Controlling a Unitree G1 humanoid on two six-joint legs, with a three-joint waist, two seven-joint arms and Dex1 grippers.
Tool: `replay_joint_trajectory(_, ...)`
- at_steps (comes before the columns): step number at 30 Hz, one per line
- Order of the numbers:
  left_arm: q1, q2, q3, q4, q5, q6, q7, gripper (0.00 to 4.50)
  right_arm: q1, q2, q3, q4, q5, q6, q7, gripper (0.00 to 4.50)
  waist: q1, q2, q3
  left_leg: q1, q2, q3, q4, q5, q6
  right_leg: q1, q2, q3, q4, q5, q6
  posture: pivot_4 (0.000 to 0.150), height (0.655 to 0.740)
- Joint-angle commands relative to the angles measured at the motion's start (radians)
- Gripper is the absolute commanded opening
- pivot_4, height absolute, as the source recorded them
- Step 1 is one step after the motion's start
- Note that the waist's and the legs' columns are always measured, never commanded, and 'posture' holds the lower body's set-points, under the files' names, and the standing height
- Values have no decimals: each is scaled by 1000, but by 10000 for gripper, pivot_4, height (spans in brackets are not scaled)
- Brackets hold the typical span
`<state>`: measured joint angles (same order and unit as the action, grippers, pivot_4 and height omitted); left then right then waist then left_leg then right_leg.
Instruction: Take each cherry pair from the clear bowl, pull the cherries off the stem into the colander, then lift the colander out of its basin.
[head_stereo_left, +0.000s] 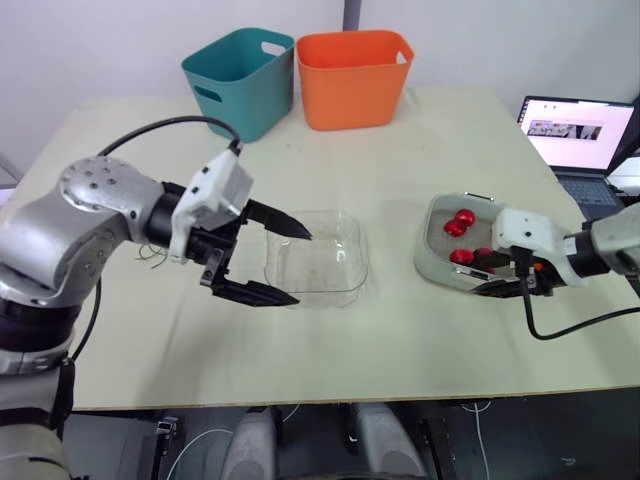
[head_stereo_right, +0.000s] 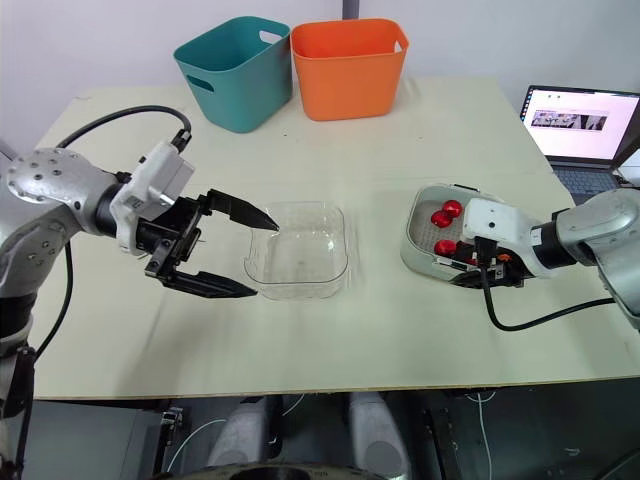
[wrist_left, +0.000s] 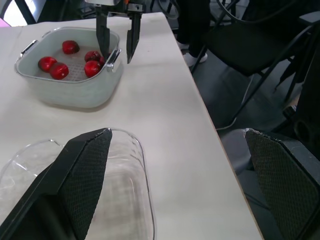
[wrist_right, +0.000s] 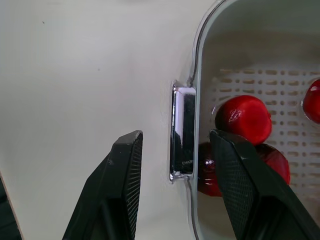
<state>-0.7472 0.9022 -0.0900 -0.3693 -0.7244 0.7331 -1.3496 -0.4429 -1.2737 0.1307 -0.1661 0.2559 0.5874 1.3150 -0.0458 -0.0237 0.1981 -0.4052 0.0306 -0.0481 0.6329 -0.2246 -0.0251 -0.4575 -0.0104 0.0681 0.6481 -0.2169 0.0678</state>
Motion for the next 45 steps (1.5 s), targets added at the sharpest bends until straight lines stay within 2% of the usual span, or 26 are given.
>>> replay_joint_trajectory(1, 3, 5, 42, -23, -17, -1, 14, 45000, -19, 11, -1, 5, -18, -10, 8, 22250, -1, 0, 0, 0, 0, 0, 0, 0, 0, 0, 0, 0, 0, 0, 0, 1500, 7400)
replay_joint_trajectory(5, 8, 7, 42, -22, -17, -4, 25, 45000, -25, 22, 4, 8, -26, -7, 13, 22250, -1, 0, 0, 0, 0, 0, 0, 0, 0, 0, 0, 0, 0, 0, 0, 1500, 7400)
replay_joint_trajectory(7, 9, 7, 41, -20, -16, -5, 30, 45000, -32, 31, 9, 10, -32, -8, 9, 19020, -1, 0, 0, 0, 0, 0, 0, 0, 0, 0, 0, 0, 0, 0, 0, 1500, 7400)
replay_joint_trajectory(8, 9, 6, 41, -19, -15, -5, 32, 45000, -34, 35, 13, 11, -38, -11, 7, 17202, -1, 0, 0, 0, 0, 0, 0, 0, 0, 0, 0, 0, 0, 0, 0, 1500, 7400)
replay_joint_trajectory(12, 10, 6, 40, -17, -15, -7, 35, 45000, -34, 46, 13, 14, -56, -21, 7, 4126, 0, 0, 0, 0, 0, 0, 0, 0, 0, 0, 0, 0, 0, 1, 1, 1500, 7400)
replay_joint_trajectory(45, 47, -11, 28, 5, 14, -36, 45, 45000, -133, -31, -65, -18, -48, -10, 65, 4262, -3, 0, 0, 0, 0, 0, 0, 0, 0, 0, 0, 0, 1, 2, 3, 1500, 7400)
